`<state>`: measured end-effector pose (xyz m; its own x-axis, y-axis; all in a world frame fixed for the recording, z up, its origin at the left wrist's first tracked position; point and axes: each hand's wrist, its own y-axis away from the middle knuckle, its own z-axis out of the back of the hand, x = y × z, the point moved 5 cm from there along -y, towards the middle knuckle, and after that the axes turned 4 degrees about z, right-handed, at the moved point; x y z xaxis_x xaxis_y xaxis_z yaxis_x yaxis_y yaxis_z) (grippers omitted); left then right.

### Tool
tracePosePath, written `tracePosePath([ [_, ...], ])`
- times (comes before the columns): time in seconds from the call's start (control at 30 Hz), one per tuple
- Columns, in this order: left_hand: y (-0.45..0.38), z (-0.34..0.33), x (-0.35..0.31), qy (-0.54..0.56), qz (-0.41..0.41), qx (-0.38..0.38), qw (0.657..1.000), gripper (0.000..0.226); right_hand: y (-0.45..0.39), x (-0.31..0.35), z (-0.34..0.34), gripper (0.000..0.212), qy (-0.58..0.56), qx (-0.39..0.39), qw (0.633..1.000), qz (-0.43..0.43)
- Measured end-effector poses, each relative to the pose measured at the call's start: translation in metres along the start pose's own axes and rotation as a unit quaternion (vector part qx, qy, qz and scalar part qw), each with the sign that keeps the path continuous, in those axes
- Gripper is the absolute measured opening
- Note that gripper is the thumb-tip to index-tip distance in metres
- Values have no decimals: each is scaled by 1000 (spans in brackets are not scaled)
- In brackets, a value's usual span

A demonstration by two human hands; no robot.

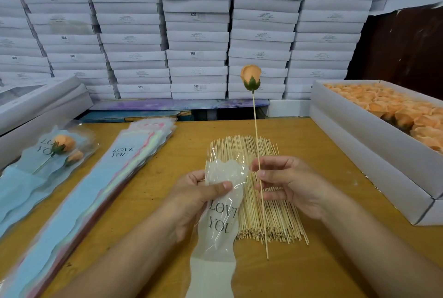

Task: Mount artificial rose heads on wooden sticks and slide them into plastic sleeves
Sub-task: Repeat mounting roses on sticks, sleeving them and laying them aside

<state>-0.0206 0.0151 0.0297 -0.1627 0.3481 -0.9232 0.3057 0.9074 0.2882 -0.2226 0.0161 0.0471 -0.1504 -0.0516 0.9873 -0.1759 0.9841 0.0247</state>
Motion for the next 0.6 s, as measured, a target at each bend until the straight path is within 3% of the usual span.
tracePosePath([
  [0.33, 1, 0, 8, 51, 24, -9, 998, 50, -41, 56, 16, 20, 33, -98, 994, 31],
  [0.6, 1, -2, 12, 53, 31, 1, 998, 48, -73, 109, 1, 18, 43, -120, 989, 78],
])
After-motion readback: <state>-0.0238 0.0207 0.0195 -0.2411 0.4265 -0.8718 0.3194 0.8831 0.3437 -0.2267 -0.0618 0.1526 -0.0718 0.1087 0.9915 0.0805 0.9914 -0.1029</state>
